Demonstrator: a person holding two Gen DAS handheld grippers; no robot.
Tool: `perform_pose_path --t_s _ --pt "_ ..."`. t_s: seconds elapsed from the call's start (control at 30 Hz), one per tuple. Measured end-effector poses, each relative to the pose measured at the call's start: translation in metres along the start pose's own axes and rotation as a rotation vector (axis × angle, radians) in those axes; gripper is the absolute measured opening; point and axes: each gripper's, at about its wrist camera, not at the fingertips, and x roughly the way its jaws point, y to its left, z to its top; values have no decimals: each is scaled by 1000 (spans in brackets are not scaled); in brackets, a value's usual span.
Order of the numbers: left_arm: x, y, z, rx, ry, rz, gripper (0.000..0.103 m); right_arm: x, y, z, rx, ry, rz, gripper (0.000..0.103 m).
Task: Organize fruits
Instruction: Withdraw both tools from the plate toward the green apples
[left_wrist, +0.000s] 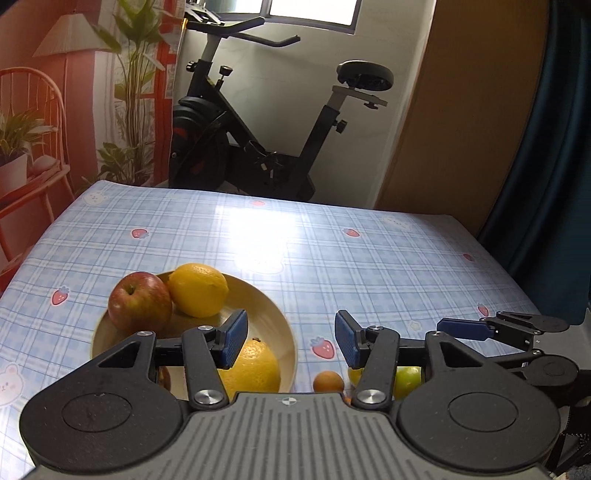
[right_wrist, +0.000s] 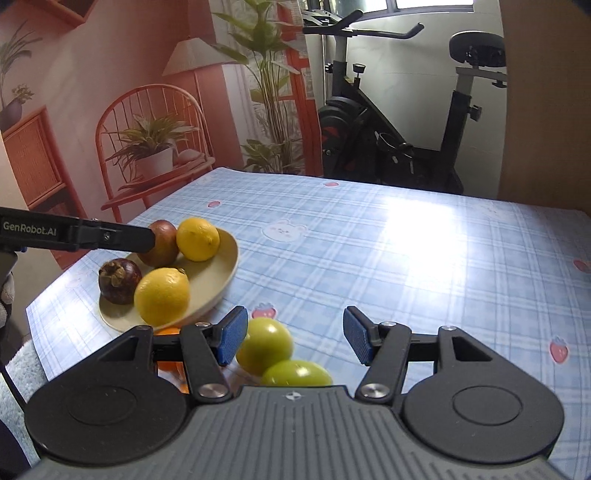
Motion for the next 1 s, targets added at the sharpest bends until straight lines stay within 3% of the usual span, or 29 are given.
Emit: perform_pose_path --t_s 0.4,1.0 --pt "6 -7 -13 3 22 13 55 -1 0 -30 -19 31 1 61" --pt "13 -14 -17 27 69 -6 55 0 -10 -40 11 39 25 61"
